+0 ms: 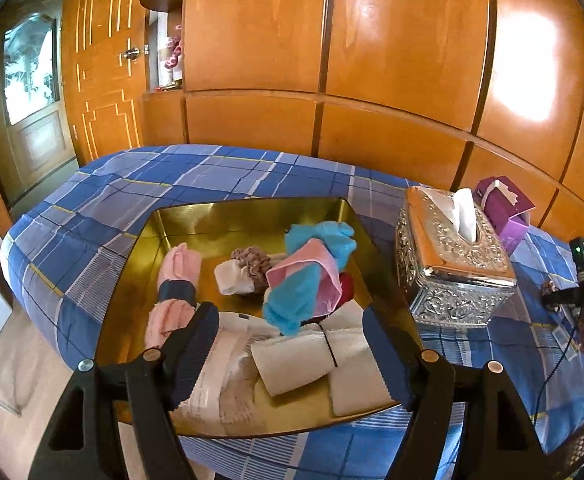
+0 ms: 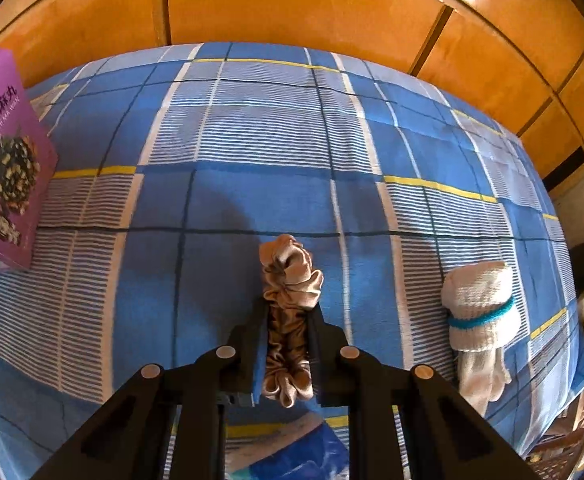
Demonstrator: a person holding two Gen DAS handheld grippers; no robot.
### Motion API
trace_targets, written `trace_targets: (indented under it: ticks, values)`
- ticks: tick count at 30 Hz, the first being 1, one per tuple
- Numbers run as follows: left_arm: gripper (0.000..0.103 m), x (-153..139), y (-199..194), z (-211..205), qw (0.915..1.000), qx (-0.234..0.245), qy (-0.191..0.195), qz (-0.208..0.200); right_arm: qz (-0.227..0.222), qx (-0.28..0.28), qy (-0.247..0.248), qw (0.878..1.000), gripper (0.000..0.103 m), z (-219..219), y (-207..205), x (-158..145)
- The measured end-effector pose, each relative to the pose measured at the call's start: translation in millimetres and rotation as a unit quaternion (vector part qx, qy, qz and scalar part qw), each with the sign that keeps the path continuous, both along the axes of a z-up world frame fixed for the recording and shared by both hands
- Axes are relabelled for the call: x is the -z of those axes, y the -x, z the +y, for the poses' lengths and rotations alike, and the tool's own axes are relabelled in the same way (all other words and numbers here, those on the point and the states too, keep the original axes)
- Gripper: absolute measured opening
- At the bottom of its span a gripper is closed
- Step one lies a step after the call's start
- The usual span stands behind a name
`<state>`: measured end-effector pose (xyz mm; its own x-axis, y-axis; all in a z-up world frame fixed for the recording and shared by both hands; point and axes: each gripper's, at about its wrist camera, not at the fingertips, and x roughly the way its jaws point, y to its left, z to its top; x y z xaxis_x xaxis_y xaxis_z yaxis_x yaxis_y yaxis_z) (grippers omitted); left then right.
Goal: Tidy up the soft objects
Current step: 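Carry the brown scrunchie toward the gold tray with the right gripper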
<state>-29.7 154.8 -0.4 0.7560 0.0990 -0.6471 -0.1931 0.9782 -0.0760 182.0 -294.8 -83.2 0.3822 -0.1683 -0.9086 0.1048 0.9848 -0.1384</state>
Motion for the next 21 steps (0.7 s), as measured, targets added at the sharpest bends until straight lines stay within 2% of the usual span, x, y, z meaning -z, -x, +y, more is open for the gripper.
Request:
trace_targets:
  ticks: [6, 10, 17, 21]
  values:
    - [0.075, 0, 1, -1, 1.0000, 0.005, 0.002, -0.001, -0.003, -0.005, -0.040, 0.999, 0.016, 15, -5, -7]
    - [0.075, 0, 1, -3, 0.9999, 0.010, 0.003, 0.001, -0.025, -0.006, -0.051, 0.998, 0.016, 24, -16, -30]
    - [0.075, 1, 1, -8, 0.9998, 0.018, 0.004, 0.003, -0.087, -0.030, -0.047, 0.995, 0.016, 49, -45, -102]
    - [0.075, 1, 1, -8, 0.9998, 0.019, 0.004, 0.004, -0.133, -0.064, -0.036, 0.988, 0.016, 81, -52, -147]
